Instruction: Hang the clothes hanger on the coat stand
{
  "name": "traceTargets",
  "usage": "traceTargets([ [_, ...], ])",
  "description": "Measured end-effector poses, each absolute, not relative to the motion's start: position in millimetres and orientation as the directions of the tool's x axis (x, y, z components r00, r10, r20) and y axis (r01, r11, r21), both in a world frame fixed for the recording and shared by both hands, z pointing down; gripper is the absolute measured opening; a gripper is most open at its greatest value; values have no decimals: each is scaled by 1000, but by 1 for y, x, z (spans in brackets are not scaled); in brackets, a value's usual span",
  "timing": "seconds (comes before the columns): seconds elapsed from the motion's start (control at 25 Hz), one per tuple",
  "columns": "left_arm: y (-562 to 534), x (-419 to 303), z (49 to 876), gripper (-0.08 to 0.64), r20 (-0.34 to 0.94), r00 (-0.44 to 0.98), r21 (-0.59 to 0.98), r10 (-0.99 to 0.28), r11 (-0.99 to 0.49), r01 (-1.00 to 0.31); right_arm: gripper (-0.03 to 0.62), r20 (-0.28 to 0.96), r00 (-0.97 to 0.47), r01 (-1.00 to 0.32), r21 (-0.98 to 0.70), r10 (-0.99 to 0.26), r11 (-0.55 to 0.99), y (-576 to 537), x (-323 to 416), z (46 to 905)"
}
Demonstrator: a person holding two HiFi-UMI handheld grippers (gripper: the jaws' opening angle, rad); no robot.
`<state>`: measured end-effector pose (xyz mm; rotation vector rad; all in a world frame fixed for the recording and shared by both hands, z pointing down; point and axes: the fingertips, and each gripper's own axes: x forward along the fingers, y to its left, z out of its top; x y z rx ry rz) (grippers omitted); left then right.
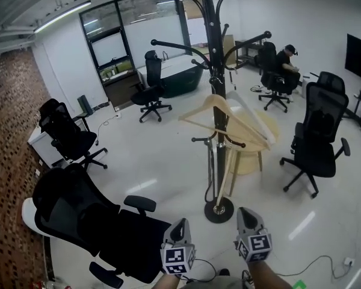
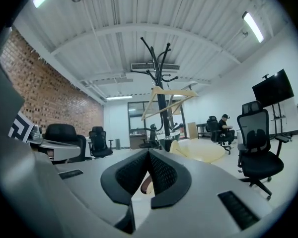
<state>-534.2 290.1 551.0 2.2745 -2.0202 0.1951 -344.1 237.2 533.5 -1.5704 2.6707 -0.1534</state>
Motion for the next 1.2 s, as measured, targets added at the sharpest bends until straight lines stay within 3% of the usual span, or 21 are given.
traceTargets([
  [0.52, 325, -576, 558, 17, 165, 147, -14, -975, -151, -988, 0, 89, -481, -874, -120, -872, 470, 277, -402, 544],
  [1.2, 323, -590, 566, 17, 139, 183, -34, -973, -190, -981, 0, 125, -529, -848, -134, -840, 514, 277, -420, 566],
])
